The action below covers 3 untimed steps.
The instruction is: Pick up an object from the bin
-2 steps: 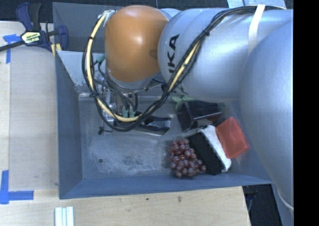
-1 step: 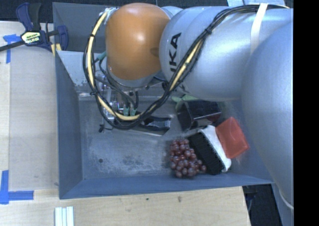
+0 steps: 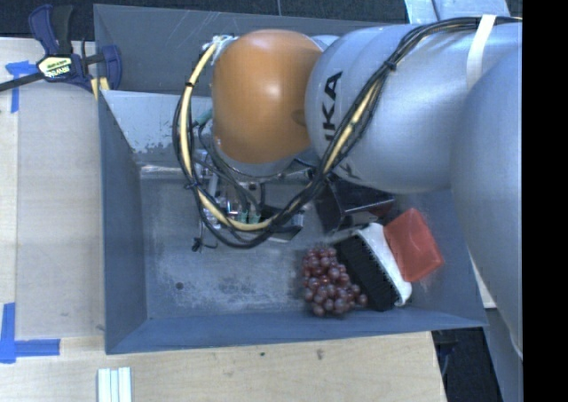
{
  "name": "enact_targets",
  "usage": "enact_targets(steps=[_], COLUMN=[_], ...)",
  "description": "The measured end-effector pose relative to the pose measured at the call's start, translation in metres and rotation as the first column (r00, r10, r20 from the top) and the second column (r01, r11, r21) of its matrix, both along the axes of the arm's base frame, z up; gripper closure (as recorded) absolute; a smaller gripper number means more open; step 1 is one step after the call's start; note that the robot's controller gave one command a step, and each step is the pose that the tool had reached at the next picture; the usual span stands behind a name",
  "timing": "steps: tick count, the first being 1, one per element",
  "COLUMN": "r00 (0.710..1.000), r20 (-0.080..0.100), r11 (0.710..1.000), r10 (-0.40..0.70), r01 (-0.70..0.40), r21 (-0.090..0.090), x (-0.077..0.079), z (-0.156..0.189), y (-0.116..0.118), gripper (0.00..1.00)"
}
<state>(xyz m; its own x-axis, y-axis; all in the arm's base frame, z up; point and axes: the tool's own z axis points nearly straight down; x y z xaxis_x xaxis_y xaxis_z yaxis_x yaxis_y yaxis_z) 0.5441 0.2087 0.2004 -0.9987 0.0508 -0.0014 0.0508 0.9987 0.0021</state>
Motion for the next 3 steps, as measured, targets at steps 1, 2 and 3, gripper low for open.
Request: enact_targets(steps=[1,2,3], r00=[0.98,0.943,0.967], r20=[-0.004,0.002,0.004], r11=[0.98,0.943,0.967], r10=[-0.198,-0.332,-0.254], r01=[0.198,0.332,0.254], r21=[-0.002,0.001,0.003], x=[0.026,0.032,0.029], z=[0.025,0.043,0.045], y=[-0.017,-0.034,-0.043], gripper=[0.0,0.0,0.0])
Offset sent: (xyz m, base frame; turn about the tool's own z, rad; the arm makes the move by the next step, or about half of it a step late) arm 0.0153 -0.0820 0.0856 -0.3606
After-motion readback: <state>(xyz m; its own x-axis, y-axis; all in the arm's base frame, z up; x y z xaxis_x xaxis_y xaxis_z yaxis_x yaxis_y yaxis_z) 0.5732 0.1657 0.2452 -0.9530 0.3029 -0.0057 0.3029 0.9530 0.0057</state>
